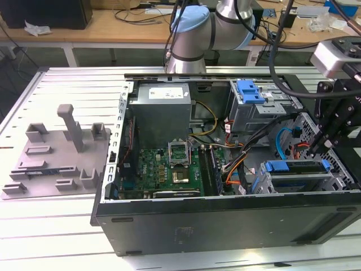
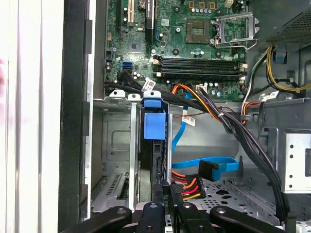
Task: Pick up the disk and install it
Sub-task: 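Insert the first disk wire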
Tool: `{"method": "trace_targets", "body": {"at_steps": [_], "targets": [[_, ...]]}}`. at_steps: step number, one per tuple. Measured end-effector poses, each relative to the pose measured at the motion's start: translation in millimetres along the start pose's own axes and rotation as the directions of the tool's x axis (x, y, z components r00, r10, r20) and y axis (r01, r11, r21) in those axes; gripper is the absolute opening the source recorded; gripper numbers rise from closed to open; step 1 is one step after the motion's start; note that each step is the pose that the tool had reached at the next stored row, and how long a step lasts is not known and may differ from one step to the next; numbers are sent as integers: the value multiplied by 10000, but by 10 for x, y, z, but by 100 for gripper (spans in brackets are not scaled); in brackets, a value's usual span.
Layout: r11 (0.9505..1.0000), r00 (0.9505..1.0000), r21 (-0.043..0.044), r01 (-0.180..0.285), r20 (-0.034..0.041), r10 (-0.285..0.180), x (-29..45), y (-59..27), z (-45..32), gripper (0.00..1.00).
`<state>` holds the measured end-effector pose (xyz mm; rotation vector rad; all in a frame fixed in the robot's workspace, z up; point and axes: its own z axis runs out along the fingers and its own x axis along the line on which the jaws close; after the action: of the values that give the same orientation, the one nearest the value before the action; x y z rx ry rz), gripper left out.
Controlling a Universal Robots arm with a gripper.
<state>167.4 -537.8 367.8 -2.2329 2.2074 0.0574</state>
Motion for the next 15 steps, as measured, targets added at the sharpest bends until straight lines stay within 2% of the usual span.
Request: {"method": "trace_targets", "body": {"at_steps": [15], "targets": [[10000, 10000, 1, 2, -1, -2, 2, 3, 42, 17]]}}
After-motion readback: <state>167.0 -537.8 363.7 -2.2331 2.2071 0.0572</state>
